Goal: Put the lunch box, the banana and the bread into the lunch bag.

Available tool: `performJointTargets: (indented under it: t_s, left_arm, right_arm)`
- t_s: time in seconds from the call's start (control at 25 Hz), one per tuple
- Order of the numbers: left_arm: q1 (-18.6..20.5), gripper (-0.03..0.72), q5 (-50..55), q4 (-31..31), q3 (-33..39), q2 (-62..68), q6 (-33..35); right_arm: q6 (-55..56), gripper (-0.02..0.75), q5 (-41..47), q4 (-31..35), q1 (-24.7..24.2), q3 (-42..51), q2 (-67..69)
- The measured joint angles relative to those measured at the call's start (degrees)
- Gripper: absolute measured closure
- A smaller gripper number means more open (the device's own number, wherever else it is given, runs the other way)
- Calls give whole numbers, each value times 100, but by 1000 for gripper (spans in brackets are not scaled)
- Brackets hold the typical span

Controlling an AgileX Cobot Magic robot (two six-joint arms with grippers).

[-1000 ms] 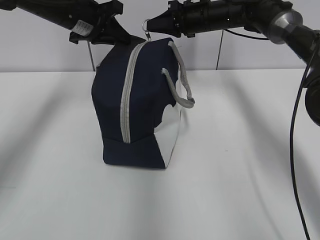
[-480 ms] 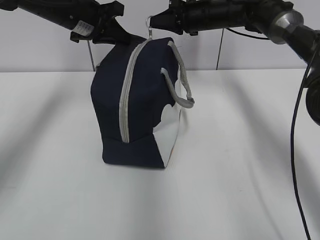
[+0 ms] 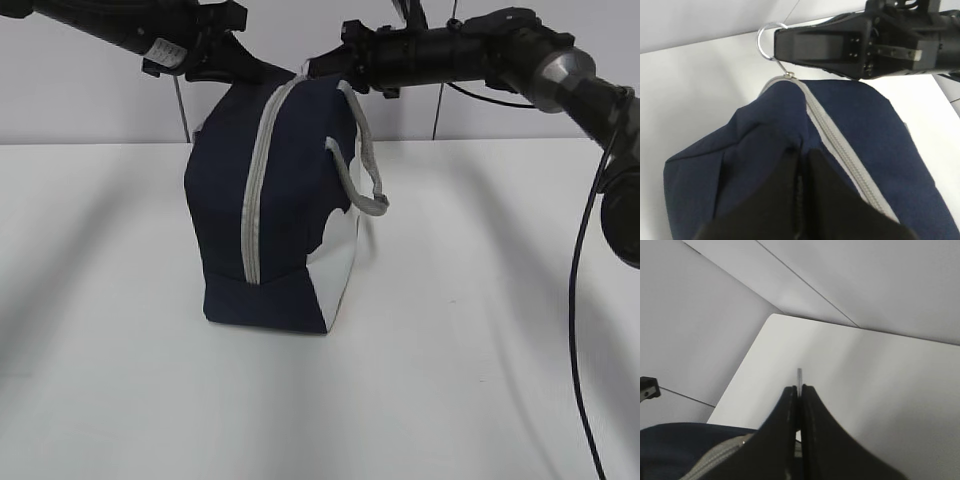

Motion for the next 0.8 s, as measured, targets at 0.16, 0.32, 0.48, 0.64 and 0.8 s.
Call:
performJointTargets:
  t_s: [0.16, 0.32, 0.48, 0.64, 0.8]
  left_arm:
    - [0, 664, 27, -65, 0, 0, 73]
    - [0, 664, 32, -150, 0, 5, 195]
    - [0, 664, 39, -163, 0, 5, 289]
    - [0, 664, 58, -187, 0, 5, 329]
    - [0, 664, 63, -192, 0, 5, 342]
  right_arm:
    - [86, 754, -10, 23, -102, 0, 169]
    - [123, 754, -23, 57, -127, 0, 264]
    - [151, 754, -23, 106, -127, 0, 449]
    - [190, 754, -23, 106, -136, 0, 640]
    - [198, 754, -23, 106, -148, 0, 688]
